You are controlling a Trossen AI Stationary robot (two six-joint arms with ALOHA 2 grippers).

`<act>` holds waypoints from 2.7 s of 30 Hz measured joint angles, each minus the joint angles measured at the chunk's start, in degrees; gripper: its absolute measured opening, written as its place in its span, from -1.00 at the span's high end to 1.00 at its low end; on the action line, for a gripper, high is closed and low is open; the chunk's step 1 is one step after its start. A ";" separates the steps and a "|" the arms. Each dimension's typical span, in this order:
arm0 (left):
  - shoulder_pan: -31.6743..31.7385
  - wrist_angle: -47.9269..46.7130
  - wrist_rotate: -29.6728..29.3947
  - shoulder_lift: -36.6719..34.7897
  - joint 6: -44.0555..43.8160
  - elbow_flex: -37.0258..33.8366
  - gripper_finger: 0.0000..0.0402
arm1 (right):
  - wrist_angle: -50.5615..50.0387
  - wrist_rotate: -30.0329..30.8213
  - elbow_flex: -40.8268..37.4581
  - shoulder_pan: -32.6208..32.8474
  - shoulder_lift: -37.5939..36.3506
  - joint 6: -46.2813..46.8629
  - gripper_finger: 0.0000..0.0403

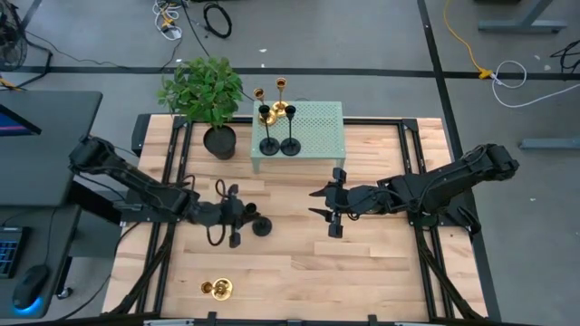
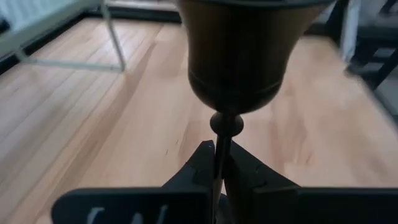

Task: Pick & Place candle stick holders
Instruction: Put the black candle holder on the shelf

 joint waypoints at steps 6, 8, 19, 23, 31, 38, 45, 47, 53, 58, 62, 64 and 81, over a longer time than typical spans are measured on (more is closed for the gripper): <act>1.51 -0.85 3.77 -0.02 2.16 6.96 0.93 | 0.98 -0.05 0.00 0.00 1.12 0.20 0.08; 2.17 -1.48 4.79 -0.03 3.64 9.67 0.93 | 2.17 -0.46 0.00 0.00 2.00 -0.20 0.08; 6.54 -16.91 5.77 -0.04 6.86 23.66 0.93 | 14.12 -1.48 -0.02 -0.01 7.74 -3.80 0.08; 8.10 -16.81 8.52 -0.04 7.50 24.66 0.93 | 21.25 -1.49 -0.02 -0.26 10.26 -5.40 0.08; 8.67 -12.88 9.86 2.01 9.13 24.73 0.93 | 28.65 -1.42 -0.02 -1.03 13.60 -7.00 0.08; 8.97 -9.44 11.85 4.97 10.73 25.28 0.93 | 31.36 -1.41 -0.02 -2.09 15.58 -6.89 0.08; 8.96 -9.53 12.11 7.53 12.23 27.20 0.93 | 33.03 -1.39 -0.02 -2.54 16.06 -6.77 0.08; 8.97 -9.15 12.65 8.50 12.26 28.00 0.93 | 33.22 -1.44 -0.02 -2.54 16.06 -6.77 0.08; 8.97 -10.19 13.09 9.70 12.77 28.70 0.92 | 32.22 -1.52 -0.02 -2.54 16.06 -6.29 0.22; 8.97 -10.25 12.83 9.70 12.76 28.70 0.85 | 31.77 -1.57 -0.02 -2.51 16.06 -6.29 0.52; 8.99 -10.27 12.59 9.68 13.53 28.70 0.83 | 31.48 -1.91 -0.02 -2.48 16.06 -6.31 0.87; 8.99 -10.31 12.59 9.68 13.51 28.70 0.82 | 31.42 -1.92 -0.02 -2.48 16.06 -6.52 0.94; 8.95 -10.91 12.00 9.57 16.34 28.68 0.80 | 31.59 -2.24 -0.02 -2.36 15.85 -6.97 0.98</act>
